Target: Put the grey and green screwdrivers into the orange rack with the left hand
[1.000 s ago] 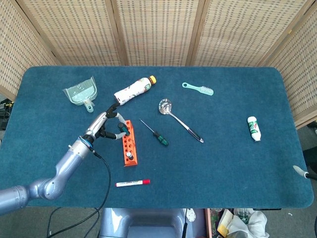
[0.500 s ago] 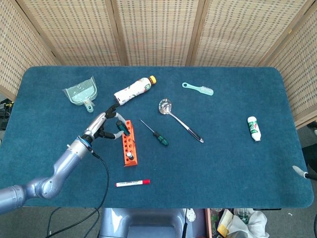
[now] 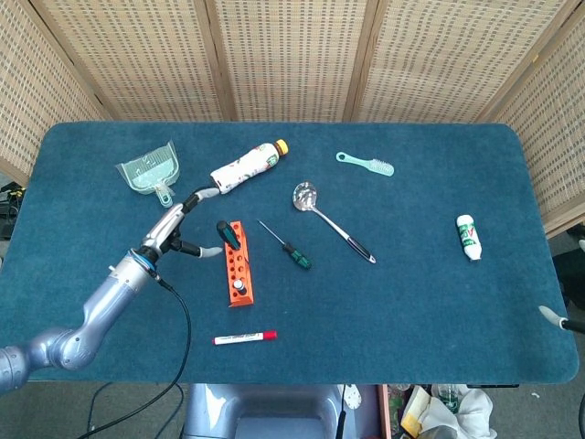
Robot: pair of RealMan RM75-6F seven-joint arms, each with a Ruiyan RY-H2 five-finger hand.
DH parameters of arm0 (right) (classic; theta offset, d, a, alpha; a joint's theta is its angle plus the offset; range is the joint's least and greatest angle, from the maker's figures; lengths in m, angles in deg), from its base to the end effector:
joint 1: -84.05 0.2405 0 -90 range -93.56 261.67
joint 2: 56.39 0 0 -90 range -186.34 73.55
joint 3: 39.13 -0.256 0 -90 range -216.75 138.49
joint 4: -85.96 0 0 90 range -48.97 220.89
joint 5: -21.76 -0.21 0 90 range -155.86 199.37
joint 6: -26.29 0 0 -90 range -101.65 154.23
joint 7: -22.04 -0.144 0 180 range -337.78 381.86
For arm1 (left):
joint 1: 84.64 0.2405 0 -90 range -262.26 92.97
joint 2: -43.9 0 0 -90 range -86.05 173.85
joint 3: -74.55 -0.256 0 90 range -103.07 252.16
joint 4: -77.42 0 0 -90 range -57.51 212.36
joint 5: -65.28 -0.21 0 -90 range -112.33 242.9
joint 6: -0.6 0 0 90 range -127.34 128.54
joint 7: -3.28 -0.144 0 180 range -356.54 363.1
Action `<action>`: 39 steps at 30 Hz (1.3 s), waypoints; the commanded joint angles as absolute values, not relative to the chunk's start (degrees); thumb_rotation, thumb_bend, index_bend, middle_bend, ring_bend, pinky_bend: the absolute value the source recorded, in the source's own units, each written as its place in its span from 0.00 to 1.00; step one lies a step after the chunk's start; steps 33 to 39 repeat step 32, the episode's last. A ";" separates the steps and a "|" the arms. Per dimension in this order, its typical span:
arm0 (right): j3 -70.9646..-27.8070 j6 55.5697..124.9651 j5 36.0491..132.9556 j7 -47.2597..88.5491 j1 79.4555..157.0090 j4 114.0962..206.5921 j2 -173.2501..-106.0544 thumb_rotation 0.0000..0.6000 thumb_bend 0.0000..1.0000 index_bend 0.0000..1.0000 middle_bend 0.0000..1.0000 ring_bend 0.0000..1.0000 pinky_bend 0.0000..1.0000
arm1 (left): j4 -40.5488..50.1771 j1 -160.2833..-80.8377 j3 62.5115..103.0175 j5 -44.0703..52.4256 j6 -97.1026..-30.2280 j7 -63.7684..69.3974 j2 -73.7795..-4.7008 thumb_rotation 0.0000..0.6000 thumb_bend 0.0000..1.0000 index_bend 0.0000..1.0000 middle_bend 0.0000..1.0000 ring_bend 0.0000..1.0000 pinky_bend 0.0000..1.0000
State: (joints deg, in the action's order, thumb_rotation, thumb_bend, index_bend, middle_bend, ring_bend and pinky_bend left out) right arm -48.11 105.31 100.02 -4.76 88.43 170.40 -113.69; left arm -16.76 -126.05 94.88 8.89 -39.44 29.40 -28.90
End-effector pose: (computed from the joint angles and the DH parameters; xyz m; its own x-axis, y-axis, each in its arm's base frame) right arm -0.3575 -0.2011 0.2308 0.1632 0.0822 0.9832 -0.9796 0.1322 0.1516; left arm -0.1425 0.3718 0.0606 -0.3462 0.4747 0.8092 0.9214 0.0099 0.3884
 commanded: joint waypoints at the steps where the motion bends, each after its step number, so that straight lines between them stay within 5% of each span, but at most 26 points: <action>1: -48.06 105.44 100.16 -4.70 88.39 170.48 -113.68 1.00 0.00 0.02 0.00 0.00 0.00 | -18.18 -123.45 95.50 5.16 -41.63 31.90 -26.18 1.00 0.00 0.00 0.00 0.00 0.00; 8: -47.85 105.87 100.69 -4.03 88.33 171.05 -113.74 1.00 0.00 0.02 0.00 0.00 0.00 | -19.57 -116.08 94.54 -4.38 -48.37 38.28 -18.67 1.00 0.00 0.00 0.00 0.00 0.00; 24: -47.29 107.63 101.89 -1.10 87.87 172.41 -114.06 1.00 0.00 0.02 0.00 0.00 0.00 | -17.79 -94.24 80.06 -16.35 -77.10 20.10 -14.62 1.00 0.00 0.00 0.00 0.00 0.00; 39: -47.12 108.41 102.16 0.26 87.64 172.97 -114.25 1.00 0.00 0.02 0.00 0.00 0.00 | -19.32 -92.70 79.15 -15.20 -79.41 10.98 -15.88 1.00 0.00 0.00 0.00 0.00 0.00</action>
